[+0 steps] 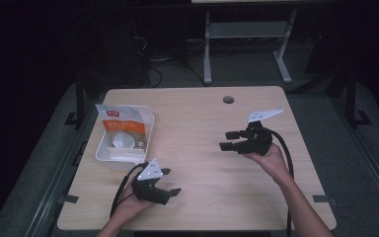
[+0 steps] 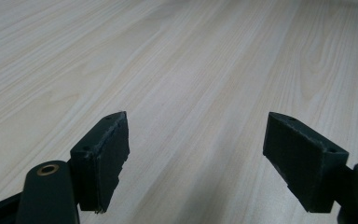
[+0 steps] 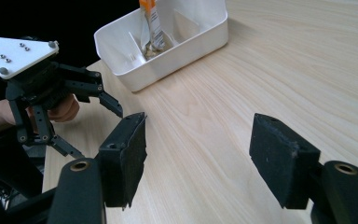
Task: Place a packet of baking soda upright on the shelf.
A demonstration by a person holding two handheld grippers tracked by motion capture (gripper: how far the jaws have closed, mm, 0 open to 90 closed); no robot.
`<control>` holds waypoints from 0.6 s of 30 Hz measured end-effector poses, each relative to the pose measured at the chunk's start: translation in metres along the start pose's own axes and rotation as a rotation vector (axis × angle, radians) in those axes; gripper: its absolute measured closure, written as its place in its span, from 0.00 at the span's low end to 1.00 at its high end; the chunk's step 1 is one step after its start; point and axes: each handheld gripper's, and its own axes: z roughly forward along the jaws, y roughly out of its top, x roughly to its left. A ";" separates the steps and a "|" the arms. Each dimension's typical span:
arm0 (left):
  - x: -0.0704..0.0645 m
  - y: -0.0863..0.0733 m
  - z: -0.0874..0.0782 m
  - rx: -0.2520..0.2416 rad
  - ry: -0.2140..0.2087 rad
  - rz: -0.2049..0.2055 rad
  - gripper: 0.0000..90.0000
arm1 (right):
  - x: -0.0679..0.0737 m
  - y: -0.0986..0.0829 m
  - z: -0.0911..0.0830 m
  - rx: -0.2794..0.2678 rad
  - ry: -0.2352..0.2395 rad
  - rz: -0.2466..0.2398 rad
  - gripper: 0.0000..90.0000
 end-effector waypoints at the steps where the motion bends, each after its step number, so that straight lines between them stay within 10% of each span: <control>1: 0.000 0.000 0.000 0.000 0.001 -0.001 0.25 | 0.000 -0.001 -0.002 0.000 -0.003 0.002 0.39; 18: 0.001 0.000 0.000 -0.004 0.000 -0.006 0.25 | -0.003 -0.026 -0.030 0.004 -0.037 0.038 0.38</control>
